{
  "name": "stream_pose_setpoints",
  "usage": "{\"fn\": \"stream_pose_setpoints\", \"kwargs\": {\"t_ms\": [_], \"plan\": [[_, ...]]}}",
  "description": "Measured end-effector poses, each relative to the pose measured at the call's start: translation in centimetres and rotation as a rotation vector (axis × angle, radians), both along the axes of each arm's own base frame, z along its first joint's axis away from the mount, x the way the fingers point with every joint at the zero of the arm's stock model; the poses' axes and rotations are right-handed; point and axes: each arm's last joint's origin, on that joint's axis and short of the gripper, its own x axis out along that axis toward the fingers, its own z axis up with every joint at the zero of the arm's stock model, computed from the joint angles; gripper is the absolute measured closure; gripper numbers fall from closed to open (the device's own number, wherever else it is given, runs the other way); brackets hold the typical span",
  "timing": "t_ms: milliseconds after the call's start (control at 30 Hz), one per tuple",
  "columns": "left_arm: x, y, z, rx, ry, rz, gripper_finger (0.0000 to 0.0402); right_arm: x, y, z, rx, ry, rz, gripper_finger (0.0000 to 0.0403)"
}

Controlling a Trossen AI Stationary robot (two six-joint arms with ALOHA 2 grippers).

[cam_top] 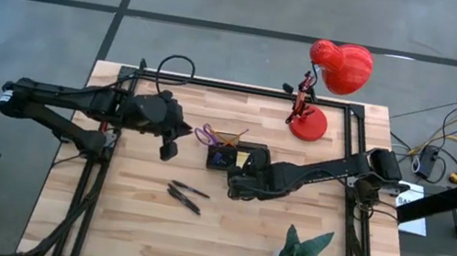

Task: Pick and place office supplies into organizer
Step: Put the top black pen into the black desk organizer

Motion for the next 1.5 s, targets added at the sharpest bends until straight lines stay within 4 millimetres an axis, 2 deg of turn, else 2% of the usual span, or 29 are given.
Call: {"fn": "stream_pose_setpoints", "kwargs": {"t_ms": [300, 1500], "plan": [[0.38, 0.00, 0.55, -0.001, -0.069, 0.000, 0.0367, -0.02, 0.00, -0.01, 0.003, -0.003, -0.009, 0.0394], [0.38, 0.00, 0.56, -0.001, -0.070, 0.000, 0.0367, 0.02, -0.22, -0.06, 0.024, 0.027, 0.025, 0.0394]]}}
